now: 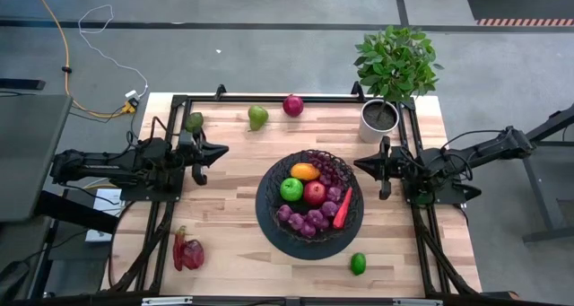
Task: Build produce basket
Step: Put the green pear into the basket
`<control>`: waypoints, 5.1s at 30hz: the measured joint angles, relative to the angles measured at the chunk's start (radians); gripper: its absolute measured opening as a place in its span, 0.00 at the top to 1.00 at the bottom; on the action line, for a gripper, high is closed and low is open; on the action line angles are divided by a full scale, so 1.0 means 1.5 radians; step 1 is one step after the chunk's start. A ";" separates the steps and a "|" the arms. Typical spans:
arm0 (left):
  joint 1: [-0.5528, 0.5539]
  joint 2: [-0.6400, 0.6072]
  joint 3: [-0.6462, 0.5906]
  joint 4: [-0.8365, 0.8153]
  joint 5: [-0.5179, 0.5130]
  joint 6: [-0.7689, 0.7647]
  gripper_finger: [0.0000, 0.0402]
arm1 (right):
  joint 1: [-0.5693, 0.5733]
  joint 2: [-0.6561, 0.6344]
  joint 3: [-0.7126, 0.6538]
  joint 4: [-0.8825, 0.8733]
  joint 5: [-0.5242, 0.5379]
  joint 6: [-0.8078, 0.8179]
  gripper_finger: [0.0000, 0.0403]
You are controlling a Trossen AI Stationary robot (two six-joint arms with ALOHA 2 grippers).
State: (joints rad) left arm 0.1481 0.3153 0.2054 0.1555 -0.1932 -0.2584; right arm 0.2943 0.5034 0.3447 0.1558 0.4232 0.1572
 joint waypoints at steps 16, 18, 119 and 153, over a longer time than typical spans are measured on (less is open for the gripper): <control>0.010 0.046 -0.001 -0.018 -0.050 -0.105 0.39 | 0.000 0.000 0.000 0.000 -0.001 0.002 1.00; 0.011 0.057 -0.001 -0.013 -0.045 -0.107 0.32 | 0.000 0.000 0.000 0.000 -0.001 0.002 1.00; 0.368 0.779 0.376 -0.220 0.015 0.096 1.00 | 0.000 0.001 0.000 -0.006 0.036 0.117 1.00; -0.125 0.456 0.374 0.065 0.106 0.115 1.00 | 0.000 0.097 0.001 0.245 -0.001 -0.028 1.00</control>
State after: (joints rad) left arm -0.0387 0.9986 0.7658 0.2528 -0.0345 -0.0865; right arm 0.2940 0.6482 0.3458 0.5239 0.4220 0.1146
